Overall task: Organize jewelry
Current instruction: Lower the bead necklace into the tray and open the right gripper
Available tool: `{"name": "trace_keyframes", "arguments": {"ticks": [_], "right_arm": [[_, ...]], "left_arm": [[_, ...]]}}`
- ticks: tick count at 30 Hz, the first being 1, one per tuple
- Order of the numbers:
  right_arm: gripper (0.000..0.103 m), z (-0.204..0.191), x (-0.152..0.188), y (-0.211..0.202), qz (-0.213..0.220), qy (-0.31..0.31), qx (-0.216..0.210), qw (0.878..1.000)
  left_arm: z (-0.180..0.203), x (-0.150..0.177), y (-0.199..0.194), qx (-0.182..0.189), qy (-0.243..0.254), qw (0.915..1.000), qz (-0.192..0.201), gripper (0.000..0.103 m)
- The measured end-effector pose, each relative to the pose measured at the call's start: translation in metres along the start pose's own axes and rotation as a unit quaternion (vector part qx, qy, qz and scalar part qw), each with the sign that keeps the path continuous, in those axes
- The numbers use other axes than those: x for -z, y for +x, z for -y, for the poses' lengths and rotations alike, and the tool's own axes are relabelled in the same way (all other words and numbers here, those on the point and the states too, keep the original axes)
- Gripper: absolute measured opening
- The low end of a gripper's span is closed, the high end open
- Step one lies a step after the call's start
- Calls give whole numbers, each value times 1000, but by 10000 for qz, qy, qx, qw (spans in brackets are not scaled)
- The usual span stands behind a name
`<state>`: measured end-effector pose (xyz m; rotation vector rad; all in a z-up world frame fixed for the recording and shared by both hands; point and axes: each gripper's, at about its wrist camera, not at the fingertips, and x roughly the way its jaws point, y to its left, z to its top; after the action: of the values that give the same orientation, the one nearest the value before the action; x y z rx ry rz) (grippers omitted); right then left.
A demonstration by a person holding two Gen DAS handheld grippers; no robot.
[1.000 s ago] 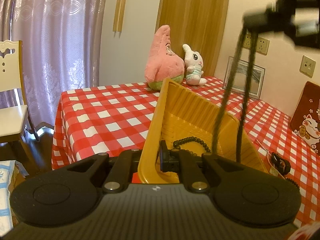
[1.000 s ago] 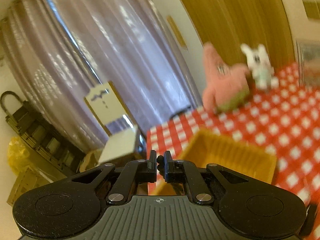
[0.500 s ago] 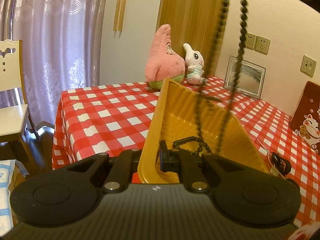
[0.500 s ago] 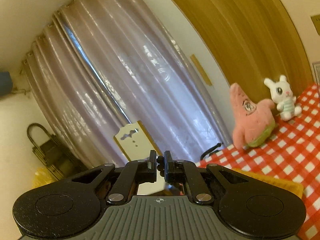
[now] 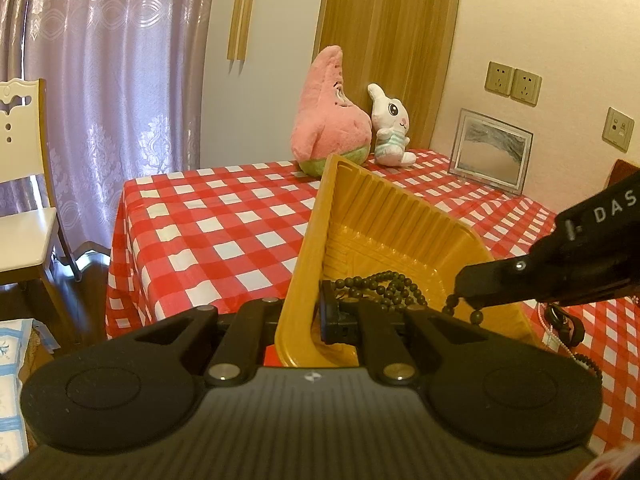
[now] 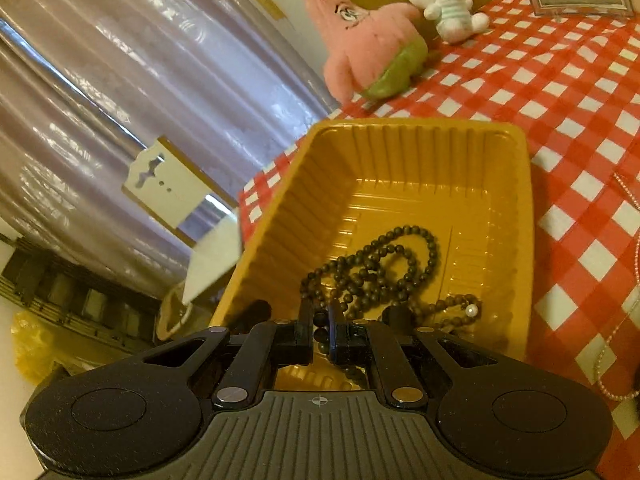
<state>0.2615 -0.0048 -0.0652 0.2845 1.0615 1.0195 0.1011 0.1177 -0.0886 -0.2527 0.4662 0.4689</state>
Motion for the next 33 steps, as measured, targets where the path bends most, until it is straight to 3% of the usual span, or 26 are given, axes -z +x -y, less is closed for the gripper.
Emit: {"name": "trace_keyframes", "arguments": {"ticks": [3,6,8,9,22,33], "right_arm": [[7,-5,-1,-2,152,-83,-135,9998],[11,-12,0,2,60,-364,194,9991],[43,-11,8,9,-43,-493,464,9977],[48,-9,11,9,-55,-497,531,9973],[52,2,30,-13,31,-808,1106,9906],[53,8,33,-32,175,-727,1199,9900]], "left_arm": [[0,0,0,-4,-2,10000,2,7],[0,0,0,-8,-18,10000,-9,8],[0,0,0,-7,-18,10000,-6,7],[0,0,0,-8,-17,10000,-9,7],[-2,1,3,-41,-6,10000,-37,7],[-2,1,4,-48,7,10000,-43,7]]}}
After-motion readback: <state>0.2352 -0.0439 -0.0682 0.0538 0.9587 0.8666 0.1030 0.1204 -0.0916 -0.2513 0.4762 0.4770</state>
